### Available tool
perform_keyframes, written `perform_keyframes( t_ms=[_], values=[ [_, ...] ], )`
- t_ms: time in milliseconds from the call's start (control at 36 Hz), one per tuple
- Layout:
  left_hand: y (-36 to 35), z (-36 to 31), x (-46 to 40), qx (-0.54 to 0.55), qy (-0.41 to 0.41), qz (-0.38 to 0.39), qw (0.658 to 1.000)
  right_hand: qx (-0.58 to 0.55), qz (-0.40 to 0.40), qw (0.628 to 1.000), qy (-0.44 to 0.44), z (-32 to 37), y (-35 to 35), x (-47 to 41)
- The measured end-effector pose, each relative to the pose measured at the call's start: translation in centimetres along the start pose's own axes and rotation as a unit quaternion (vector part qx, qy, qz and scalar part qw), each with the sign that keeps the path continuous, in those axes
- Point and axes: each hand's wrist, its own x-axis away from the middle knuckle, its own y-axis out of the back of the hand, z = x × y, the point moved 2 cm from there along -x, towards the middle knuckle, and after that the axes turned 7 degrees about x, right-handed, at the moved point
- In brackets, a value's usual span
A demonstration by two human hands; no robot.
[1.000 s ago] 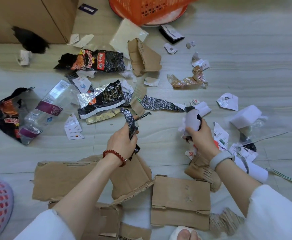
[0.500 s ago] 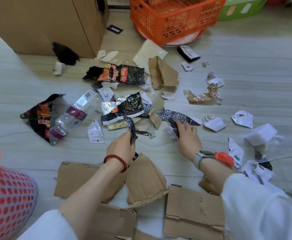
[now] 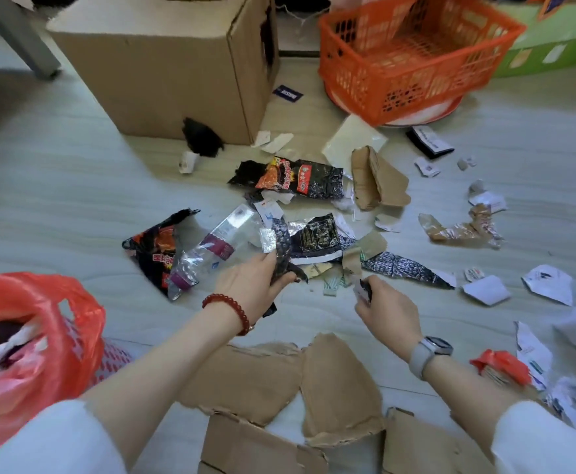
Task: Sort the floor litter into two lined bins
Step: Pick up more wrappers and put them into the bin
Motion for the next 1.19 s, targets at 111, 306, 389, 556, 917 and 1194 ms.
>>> perform_keyframes(
  t_ms=[111,306,389,556,917,1194],
  values=[
    [6.0,1.6,0.9,-0.009,-0.017,-0.055,0.998,-0.141,0.017,0.984,0.103,6.3,5.1,0.7],
    [12.9,10.6,8.5,0.061,0.088,-0.203,0.973,-0.352,0.014,0.917,0.188,20.4,11.4,1.2],
    [13.9,15.2,13.3,0.062,0.167,-0.245,0.953,-0.373,0.027,0.891,0.258,26.2,11.9,2.9],
    [11.7,21.5,20.3,0.07,0.233,-0.142,0.96,-0.326,0.033,0.837,0.438,35.2,10.2,7.8],
    [9.5,26.6,28.2,0.136,0.179,-0.05,0.973,-0.052,0.088,0.755,0.647,37.3,6.0,11.7],
    [5.0,28.2,29.6,0.039,0.33,-0.157,0.93,0.115,-0.024,0.842,0.527,36.5,3.0,9.6]
  ],
)
